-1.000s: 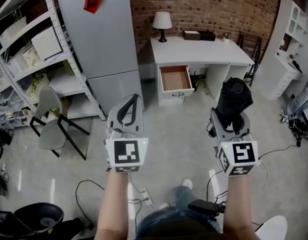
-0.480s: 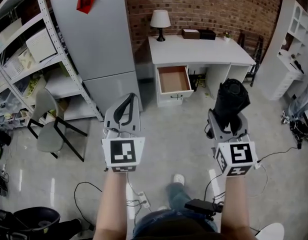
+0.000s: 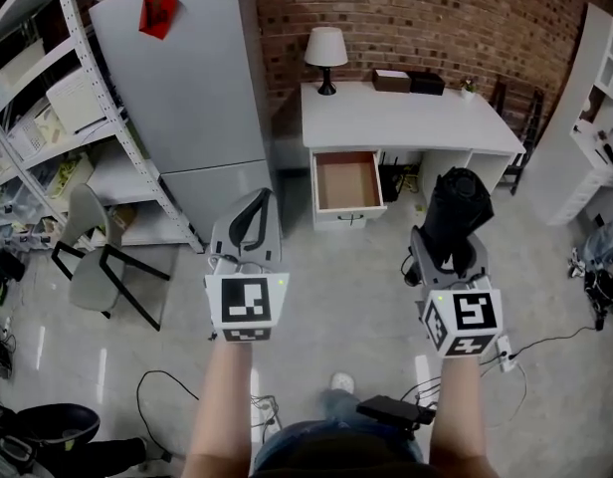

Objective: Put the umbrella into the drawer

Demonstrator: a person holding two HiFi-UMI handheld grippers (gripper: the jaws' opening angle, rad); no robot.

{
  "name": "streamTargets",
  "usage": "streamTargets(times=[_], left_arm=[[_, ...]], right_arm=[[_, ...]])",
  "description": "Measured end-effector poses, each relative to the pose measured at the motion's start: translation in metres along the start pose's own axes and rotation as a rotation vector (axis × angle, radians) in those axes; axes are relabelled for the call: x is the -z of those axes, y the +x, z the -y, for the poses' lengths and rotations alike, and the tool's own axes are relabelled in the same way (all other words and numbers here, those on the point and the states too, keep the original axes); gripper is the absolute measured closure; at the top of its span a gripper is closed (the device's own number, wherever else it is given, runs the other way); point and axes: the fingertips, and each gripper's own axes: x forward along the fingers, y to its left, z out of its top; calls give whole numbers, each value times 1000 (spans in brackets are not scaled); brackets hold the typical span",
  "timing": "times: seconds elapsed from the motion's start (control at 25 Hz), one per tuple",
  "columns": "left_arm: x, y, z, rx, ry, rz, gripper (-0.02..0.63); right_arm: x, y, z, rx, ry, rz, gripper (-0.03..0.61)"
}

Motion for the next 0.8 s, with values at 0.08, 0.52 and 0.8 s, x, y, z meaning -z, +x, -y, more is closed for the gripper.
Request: streamTargets(times=[0.08,0.52,0.8], left_arm=[[-2,21,5,-9,3,1,614],[2,85,29,-25,24,4,614],[17,108,24,-17,15,-10,614]], right_arm=[[1,15,18,-5,5,4,353],[16,60,69,-18,2,12,351],[32,84,75,-12,29,-19,351]])
